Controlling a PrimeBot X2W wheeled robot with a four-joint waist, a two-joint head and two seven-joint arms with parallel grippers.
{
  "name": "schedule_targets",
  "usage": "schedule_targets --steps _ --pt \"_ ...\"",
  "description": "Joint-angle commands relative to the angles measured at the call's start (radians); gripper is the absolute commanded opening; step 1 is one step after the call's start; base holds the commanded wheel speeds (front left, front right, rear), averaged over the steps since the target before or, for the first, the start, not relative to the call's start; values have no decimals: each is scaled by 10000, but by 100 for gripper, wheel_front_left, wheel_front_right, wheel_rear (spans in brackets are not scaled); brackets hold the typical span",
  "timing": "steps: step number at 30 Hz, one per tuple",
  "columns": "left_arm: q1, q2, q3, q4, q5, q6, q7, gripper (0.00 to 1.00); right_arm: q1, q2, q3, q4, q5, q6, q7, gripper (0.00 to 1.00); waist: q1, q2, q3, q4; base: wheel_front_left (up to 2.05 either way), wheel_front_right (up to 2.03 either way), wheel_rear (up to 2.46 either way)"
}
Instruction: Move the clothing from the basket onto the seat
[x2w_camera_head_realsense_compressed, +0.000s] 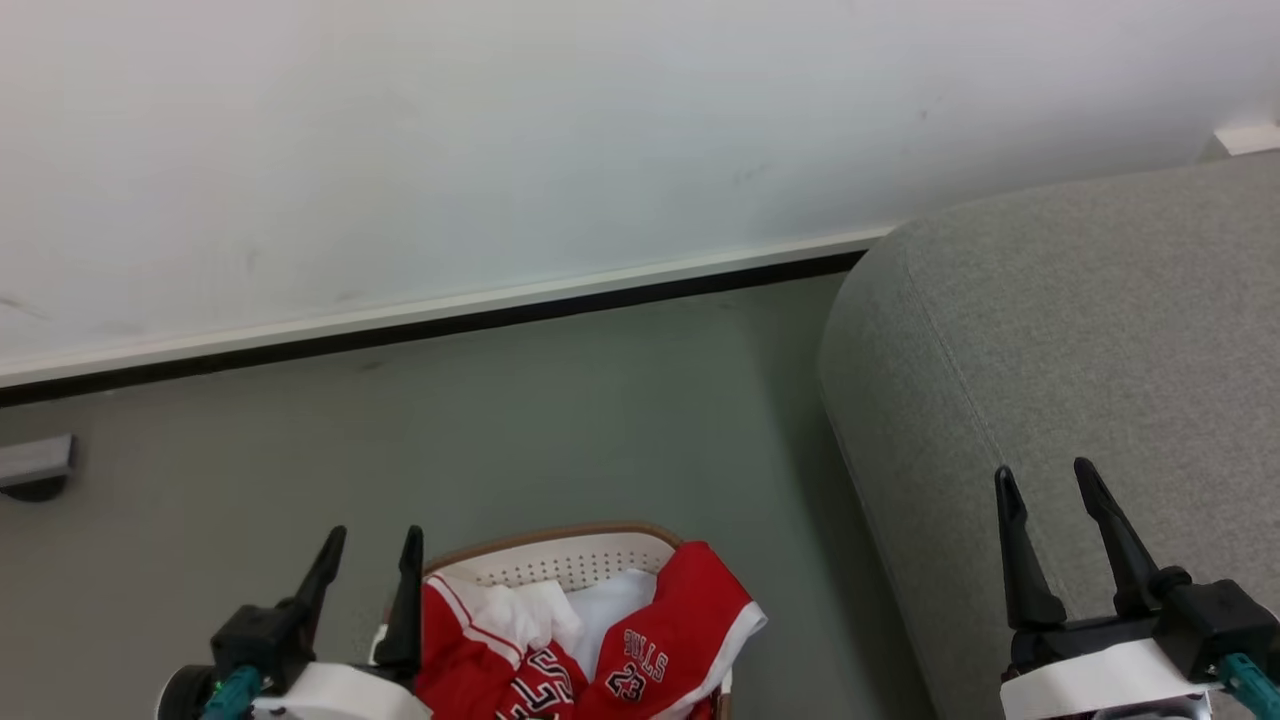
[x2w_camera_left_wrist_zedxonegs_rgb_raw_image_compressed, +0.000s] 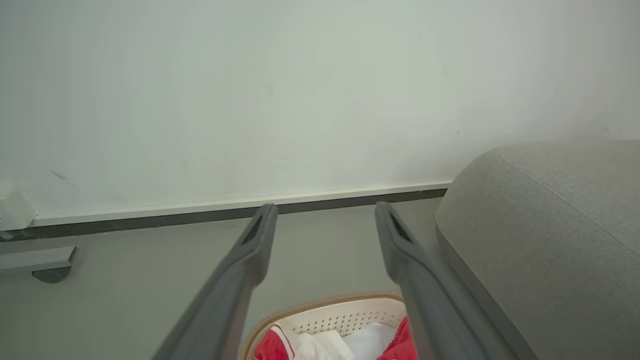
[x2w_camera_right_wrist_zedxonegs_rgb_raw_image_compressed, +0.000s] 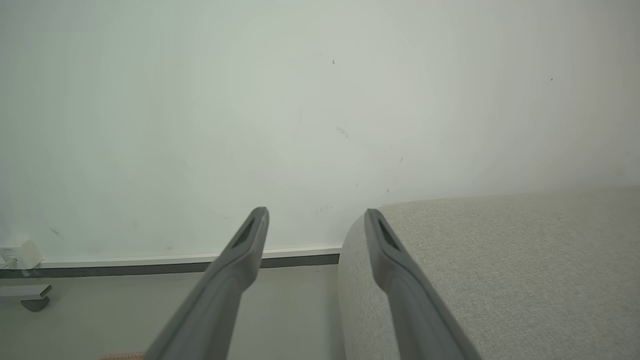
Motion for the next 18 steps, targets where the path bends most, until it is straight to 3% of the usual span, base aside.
schedule_targets --steps 1,10,18 --pt "-237 104 -9 218 85 -46 -7 100 -195 -46 15 -83 28 -21 4 100 0 -1 406 -269 0 0 0" --pt "-1750 731 -498 2333 209 -297 -6 100 -945 -40 190 -551 -96 -21 4 100 0 -1 2049 -803 0 0 0" --pt "-3597 1565 -1691 4753 516 -385 134 100 -1605 -43 -21 -1024 682 -21 4 100 0 -1 3554 -1219 0 0 0"
